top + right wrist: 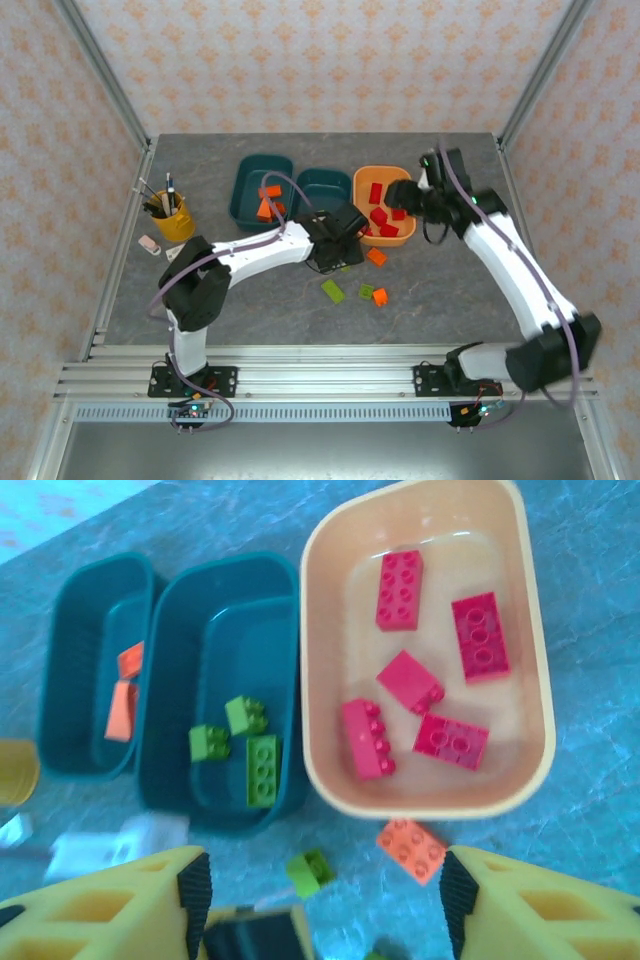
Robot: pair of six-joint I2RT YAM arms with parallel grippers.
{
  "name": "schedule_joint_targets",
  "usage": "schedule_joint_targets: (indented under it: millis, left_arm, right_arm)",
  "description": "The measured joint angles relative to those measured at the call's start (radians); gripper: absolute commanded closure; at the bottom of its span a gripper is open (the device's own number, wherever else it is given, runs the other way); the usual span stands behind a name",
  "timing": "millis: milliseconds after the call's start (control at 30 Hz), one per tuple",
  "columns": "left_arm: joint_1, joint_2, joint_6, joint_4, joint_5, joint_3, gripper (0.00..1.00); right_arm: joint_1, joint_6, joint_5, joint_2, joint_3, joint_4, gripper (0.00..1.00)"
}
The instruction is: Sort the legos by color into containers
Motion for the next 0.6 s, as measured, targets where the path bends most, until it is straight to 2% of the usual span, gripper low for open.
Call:
schedule_joint_targets:
  millis: [133, 267, 400, 600]
  left_arm:
    - [-0.012, 0.071, -0.034, -0.027, -0.023, 0.042, 0.38]
    - [-0.012, 0.129, -0.047, -0.053, -0.051, 0.086, 0.4]
    - [-0.012, 0.175, -0.051, -0.08, -0.079, 0.139, 0.48]
    - [-0.012, 0.225, -0.057, -0.111, -0.109, 0.174, 0.62]
  right_arm:
    - [0.008, 0.046, -0.064, -0.182, -0.206, -0.007, 0.3]
    - [0.008, 0.082, -0.121, -0.305, -0.322, -0.023, 0.3]
    - [0.008, 0.106, -0.154, -0.386, -0.363, -0.043, 0.3]
    - [0.008, 0.11, -0.161, -0.411, -0.365, -0.071, 0.3]
